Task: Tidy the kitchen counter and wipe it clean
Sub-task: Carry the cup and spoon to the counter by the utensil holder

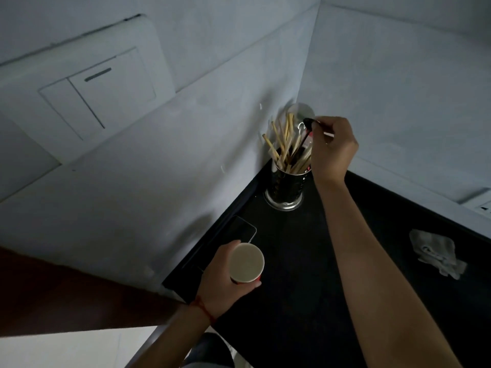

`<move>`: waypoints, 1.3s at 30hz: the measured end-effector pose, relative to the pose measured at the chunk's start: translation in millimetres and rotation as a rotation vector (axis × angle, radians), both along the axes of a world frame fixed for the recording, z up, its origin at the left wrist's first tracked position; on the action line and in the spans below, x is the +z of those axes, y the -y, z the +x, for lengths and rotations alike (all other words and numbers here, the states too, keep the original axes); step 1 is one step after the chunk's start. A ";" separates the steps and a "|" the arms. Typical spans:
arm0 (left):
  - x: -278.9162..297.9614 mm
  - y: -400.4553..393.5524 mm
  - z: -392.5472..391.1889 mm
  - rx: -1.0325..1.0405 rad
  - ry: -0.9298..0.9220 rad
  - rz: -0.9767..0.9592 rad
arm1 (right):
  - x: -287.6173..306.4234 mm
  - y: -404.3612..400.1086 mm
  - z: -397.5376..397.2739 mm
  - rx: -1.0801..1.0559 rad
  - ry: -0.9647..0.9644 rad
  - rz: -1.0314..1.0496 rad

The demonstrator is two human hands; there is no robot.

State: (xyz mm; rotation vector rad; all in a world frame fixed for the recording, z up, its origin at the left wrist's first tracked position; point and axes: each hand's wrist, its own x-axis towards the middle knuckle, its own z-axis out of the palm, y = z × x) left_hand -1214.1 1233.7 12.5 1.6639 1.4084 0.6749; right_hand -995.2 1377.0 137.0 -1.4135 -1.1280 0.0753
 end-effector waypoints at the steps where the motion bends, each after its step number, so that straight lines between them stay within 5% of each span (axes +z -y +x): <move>1: -0.3 -1.0 -0.8 0.001 -0.002 -0.003 | -7.0 -2.3 -0.7 0.012 0.006 -0.045; 9: 0.0 -7.7 -2.3 -0.013 -0.013 -0.007 | -66.9 7.2 -1.5 0.107 0.101 -0.415; 16: 6.8 -15.6 11.4 -0.031 0.019 -0.009 | -93.4 63.8 14.4 -0.026 0.160 -0.338; 24: 13.6 -46.6 70.4 -0.203 -0.009 0.040 | -187.9 149.4 51.4 -0.222 0.175 -1.096; 31: 8.0 -94.9 156.9 -0.348 -0.065 0.165 | -205.9 169.1 61.1 -0.186 0.315 -1.126; 39: -22.6 -159.0 241.3 -0.282 -0.133 0.182 | -211.3 169.5 64.4 -0.175 0.320 -1.104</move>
